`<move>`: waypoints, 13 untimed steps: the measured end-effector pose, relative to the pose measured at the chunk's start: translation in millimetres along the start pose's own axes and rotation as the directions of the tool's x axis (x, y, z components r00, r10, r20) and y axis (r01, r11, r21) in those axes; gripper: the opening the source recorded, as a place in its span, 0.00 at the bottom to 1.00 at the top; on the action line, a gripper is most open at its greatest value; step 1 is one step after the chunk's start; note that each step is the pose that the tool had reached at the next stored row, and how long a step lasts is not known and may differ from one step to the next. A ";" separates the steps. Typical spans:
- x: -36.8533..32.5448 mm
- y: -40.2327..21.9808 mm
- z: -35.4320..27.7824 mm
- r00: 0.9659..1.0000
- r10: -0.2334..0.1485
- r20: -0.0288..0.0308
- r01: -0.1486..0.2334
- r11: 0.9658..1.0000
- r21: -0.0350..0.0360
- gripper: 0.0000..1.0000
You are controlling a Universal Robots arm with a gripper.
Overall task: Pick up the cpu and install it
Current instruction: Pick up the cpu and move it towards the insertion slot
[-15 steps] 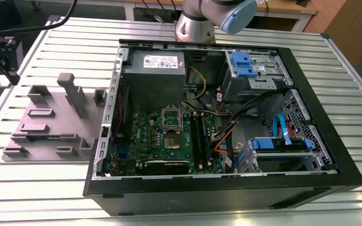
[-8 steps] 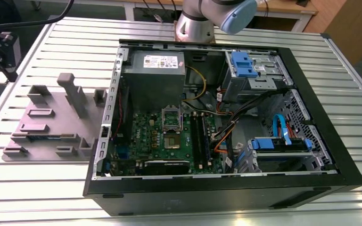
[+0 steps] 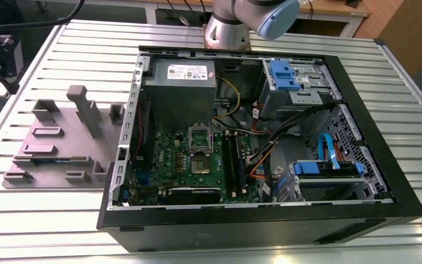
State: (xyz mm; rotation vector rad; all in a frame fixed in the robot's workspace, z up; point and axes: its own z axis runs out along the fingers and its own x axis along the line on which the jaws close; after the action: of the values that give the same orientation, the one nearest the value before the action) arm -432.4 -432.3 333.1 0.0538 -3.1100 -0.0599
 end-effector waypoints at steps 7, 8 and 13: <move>0.1 0.1 -1.8 1.000 0.000 0.000 0.000 1.000 0.000 0.47; 0.1 0.1 -1.9 1.000 0.000 0.000 0.000 1.000 0.000 0.47; 0.2 0.3 -7.7 1.000 0.000 0.000 0.000 1.000 0.000 0.47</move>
State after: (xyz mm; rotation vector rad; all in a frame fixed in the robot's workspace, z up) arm -432.4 -432.4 340.8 0.0538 -3.1099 -0.0598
